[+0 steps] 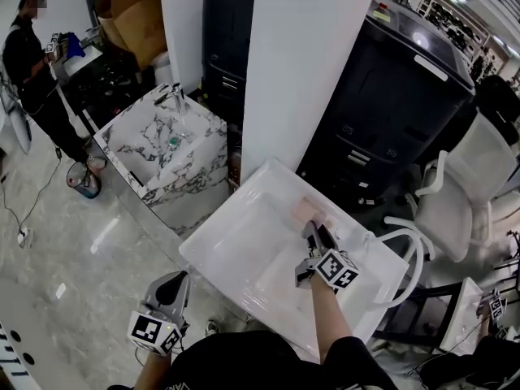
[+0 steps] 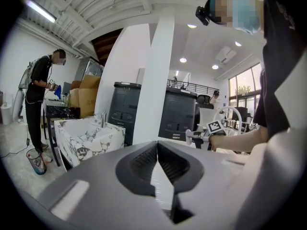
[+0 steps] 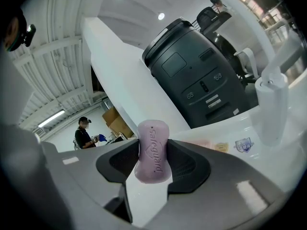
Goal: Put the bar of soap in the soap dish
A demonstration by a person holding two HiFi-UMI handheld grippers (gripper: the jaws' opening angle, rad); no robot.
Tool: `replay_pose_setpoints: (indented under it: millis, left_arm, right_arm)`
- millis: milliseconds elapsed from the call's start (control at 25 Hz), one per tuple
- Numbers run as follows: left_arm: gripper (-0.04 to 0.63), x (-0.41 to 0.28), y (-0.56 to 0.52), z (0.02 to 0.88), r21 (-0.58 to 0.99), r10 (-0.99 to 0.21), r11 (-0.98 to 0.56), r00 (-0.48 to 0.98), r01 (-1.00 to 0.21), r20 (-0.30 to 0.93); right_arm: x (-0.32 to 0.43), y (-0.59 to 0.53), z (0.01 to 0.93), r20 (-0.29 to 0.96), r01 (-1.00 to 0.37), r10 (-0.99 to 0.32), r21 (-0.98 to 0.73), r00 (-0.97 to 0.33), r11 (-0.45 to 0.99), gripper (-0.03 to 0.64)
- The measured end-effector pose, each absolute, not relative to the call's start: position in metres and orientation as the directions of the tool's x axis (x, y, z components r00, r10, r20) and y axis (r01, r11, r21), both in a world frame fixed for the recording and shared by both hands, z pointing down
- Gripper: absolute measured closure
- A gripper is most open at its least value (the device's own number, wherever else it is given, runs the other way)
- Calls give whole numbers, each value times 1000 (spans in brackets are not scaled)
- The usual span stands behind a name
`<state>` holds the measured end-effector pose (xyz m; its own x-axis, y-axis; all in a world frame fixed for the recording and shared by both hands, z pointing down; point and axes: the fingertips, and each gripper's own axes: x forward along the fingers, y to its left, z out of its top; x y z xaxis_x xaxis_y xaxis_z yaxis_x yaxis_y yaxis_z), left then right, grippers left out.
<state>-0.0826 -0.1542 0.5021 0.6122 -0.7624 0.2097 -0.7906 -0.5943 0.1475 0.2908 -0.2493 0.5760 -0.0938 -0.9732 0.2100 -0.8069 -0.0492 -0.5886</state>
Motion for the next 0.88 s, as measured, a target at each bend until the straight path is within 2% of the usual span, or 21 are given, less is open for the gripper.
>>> replay_pose_setpoints:
  millis: [480,880]
  left_arm:
    - [541,-82,-159,510,153,-759,-591,611,-792,225]
    - [541,-94,-157,514,156,-786,-547,569,-823,241]
  right_arm:
    - [309,-292,583,308,-912,-947,-408,-91,-45,436]
    - [325,-314,608,445,-988,-894,-150,-52,-17,437]
